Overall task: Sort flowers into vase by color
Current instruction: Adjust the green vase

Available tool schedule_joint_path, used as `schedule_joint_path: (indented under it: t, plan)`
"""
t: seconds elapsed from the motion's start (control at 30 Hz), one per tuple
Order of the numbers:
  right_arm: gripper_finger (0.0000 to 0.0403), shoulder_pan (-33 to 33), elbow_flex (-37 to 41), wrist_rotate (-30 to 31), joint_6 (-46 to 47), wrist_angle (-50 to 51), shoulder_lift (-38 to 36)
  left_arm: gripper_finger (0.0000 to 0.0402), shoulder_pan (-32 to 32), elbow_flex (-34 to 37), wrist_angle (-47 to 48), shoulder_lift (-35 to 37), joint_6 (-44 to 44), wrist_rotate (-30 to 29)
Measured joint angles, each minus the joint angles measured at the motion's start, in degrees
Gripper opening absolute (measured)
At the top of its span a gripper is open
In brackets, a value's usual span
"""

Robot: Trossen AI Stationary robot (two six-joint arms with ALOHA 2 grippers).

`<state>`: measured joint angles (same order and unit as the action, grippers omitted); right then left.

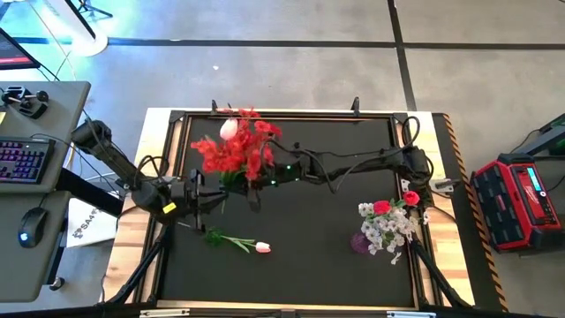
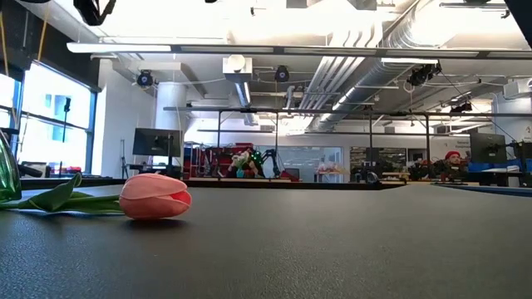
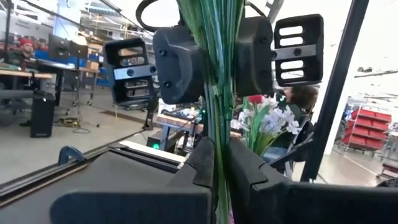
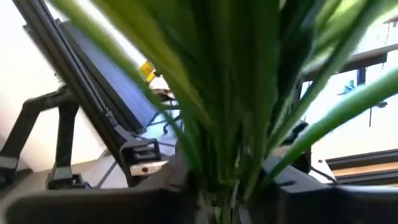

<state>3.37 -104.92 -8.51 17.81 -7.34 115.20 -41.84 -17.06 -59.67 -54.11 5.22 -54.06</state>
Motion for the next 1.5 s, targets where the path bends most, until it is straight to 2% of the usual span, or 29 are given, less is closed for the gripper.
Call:
schedule_joint_path:
  t: [0.13,0.23,0.33,0.5,0.63,0.77,0.93,1.07,1.2,1.37,1.5]
  plan:
    - [0.0015,-0.44,-0.08,-2.64,-2.56,1.8,-0.02,0.0015,0.22,0.02,0.27,-0.04,-2.06,-0.1]
    - [0.0018,-0.53,-0.11,-4.31,-3.06,4.12,-0.04,0.005,-1.04,0.02,2.39,-0.04,-2.96,-0.27]
    - [0.0012,-0.72,0.0,-6.67,-3.7,9.59,0.06,0.0097,-1.69,-0.33,5.89,0.24,-7.68,-0.49]
    - [0.0008,-0.76,0.04,-8.49,-4.9,12.27,0.07,0.0166,-1.54,-4.16,19.87,0.76,-16.35,0.72]
    - [0.0005,-0.76,0.04,-11.06,-6.13,12.22,0.07,0.0196,1.31,-8.16,33.64,0.53,-25.58,6.18]
    - [0.0005,-0.64,0.0,-12.19,-5.85,12.11,0.07,0.0205,5.4,-10.34,38.3,0.02,-30.0,12.11]
    - [0.0005,-0.59,0.0,-14.31,-5.05,11.6,0.07,0.0202,10.19,-11.75,38.54,-0.71,-29.68,18.46]
    - [0.0005,-0.33,0.0,-14.45,-4.82,11.61,0.07,0.018,12.82,-12.04,38.87,-1.0,-30.05,23.98]
    - [0.0006,-0.34,0.0,-14.49,-4.7,11.71,0.06,0.0125,13.92,-12.04,38.94,-1.0,-30.11,27.66]
    - [0.0023,-0.37,0.0,-15.01,-3.87,12.54,0.02,0.0023,14.09,-12.04,38.95,-1.02,-27.06,30.59]
    - [0.0077,-0.37,0.0,-15.85,-4.23,12.8,-0.14,0.0013,14.09,-12.04,39.1,-0.42,-24.58,31.07]
